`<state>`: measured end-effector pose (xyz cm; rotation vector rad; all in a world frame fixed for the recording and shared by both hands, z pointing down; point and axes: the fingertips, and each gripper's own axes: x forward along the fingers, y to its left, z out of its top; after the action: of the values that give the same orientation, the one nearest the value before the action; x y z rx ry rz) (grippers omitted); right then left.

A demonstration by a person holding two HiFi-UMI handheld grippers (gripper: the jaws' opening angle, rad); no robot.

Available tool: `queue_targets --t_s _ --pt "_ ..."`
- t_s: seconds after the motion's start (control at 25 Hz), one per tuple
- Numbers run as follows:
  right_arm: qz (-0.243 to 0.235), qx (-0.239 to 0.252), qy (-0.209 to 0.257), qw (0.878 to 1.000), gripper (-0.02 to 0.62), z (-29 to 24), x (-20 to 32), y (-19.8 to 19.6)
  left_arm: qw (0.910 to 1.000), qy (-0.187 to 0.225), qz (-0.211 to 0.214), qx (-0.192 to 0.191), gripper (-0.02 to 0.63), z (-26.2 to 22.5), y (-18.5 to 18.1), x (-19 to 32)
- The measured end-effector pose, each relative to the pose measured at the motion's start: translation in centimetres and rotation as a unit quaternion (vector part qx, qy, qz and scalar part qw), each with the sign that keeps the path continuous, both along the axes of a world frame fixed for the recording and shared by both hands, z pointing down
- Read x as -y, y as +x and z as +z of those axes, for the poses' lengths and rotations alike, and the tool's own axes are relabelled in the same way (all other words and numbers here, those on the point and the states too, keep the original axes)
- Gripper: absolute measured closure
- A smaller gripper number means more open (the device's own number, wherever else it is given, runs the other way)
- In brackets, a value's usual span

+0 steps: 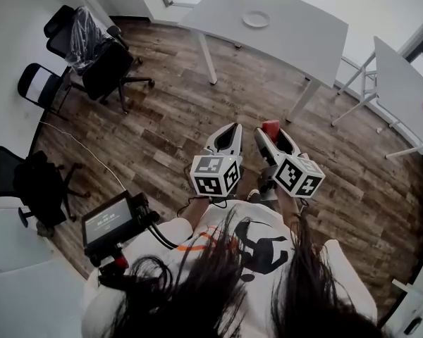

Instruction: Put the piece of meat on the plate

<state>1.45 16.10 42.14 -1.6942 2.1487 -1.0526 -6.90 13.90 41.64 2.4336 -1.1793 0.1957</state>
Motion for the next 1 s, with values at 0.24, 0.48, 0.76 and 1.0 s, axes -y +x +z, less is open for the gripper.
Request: queue_targets --t_s 0.24,0.48,0.76,1.0 --pt "0.0 -0.002 -0.004 1.0 0.282 0.1 0.0 0.1 1.0 -0.002 0.0 0.001 0.601 0.0 0.1 0.0" --pt "0.001 -0.002 -0.008 1.0 0.282 0.6 -0.1 1.1 1.0 -0.005 -0.001 0.006 0.601 0.5 0.8 0.0" --pt "-0.001 0.0 -0.012 1.0 0.282 1.0 0.3 2.5 0.9999 -0.007 -0.001 0.008 0.601 0.8 2.4 0.5" --pt "-0.005 -0.001 -0.015 1.0 0.282 1.5 0.4 4.5 0.9999 -0.01 -0.001 0.009 0.601 1.3 4.7 0.8"
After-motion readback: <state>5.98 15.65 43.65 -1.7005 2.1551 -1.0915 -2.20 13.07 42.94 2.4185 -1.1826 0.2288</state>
